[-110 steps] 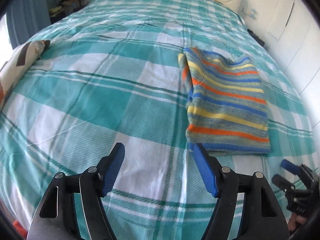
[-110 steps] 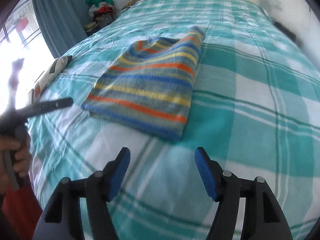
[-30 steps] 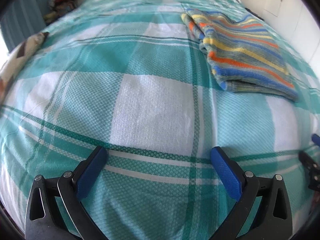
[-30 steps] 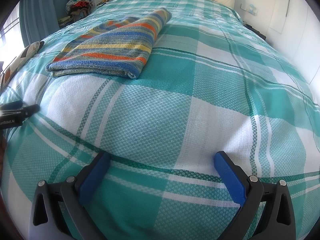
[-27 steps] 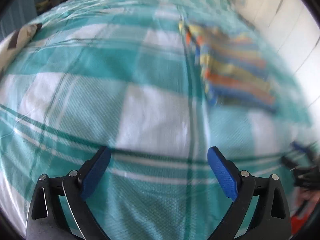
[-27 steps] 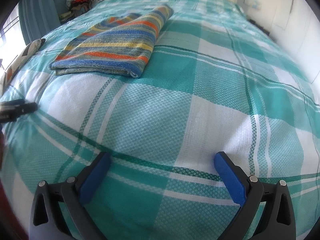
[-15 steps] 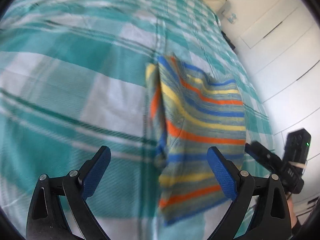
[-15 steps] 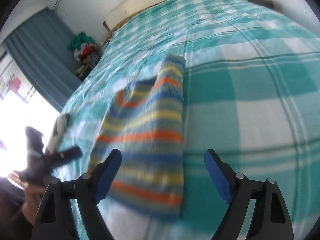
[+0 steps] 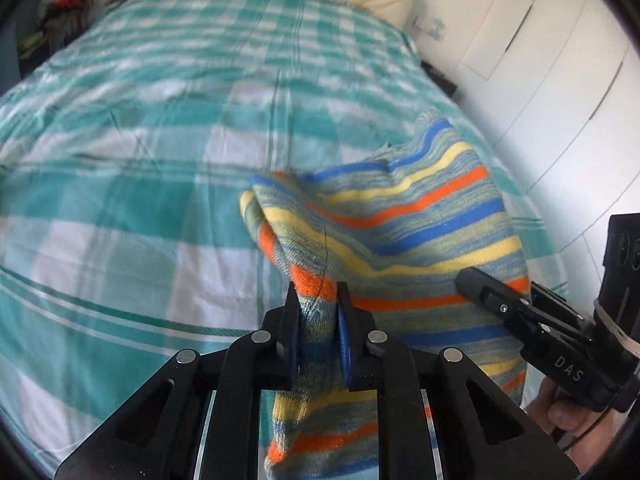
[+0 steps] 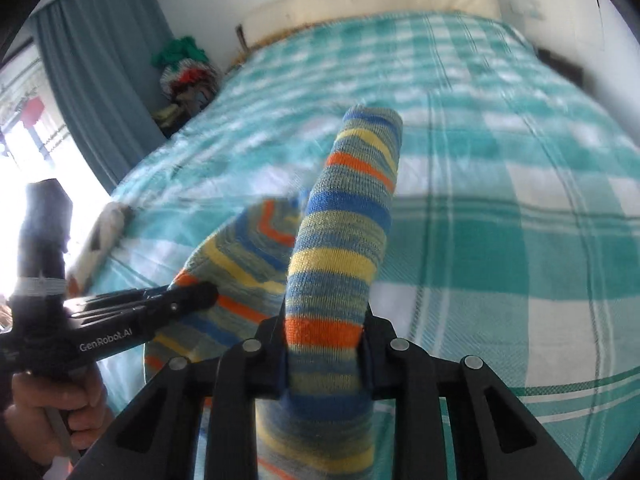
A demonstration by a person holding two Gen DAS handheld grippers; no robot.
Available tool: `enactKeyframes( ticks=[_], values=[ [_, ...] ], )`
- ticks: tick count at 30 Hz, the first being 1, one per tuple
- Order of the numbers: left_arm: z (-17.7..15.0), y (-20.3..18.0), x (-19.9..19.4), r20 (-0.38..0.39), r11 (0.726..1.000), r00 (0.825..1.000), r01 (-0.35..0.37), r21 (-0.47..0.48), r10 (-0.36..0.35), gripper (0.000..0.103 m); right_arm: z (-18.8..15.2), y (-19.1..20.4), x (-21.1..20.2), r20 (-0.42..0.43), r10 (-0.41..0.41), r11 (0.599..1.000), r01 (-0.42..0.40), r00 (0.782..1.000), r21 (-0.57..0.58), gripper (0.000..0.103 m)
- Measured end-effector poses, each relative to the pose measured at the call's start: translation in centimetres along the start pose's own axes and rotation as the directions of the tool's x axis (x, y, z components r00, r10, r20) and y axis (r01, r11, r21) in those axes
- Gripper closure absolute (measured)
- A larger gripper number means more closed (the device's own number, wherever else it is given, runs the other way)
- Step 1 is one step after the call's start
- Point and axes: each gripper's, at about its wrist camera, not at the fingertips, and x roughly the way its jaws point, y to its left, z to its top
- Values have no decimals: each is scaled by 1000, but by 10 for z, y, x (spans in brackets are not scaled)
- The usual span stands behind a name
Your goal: Fold small clothes
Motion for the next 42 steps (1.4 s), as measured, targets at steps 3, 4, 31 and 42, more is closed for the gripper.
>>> enactKeyframes(
  ticks=[3,4,31,42],
  values=[
    [9,3,-30,42,1000,999,-6,26,5,89,1,16,-18,50,37,999,-38,998,18,77],
    [8,7,-32,45,999,999,-17,28,16,85,1,22,-19,55,45,999,-46,997,26,76],
    [-221,-61,-206,111,888,884,-459,20,454,2,-195,59,-223,-142,-277,956,257,950,-143,8],
    [-237,-75,-253,-12,863,864,-504,-38,504,2,-189,119,-275,-106,-243,950,214,964,-227,8]
  ],
)
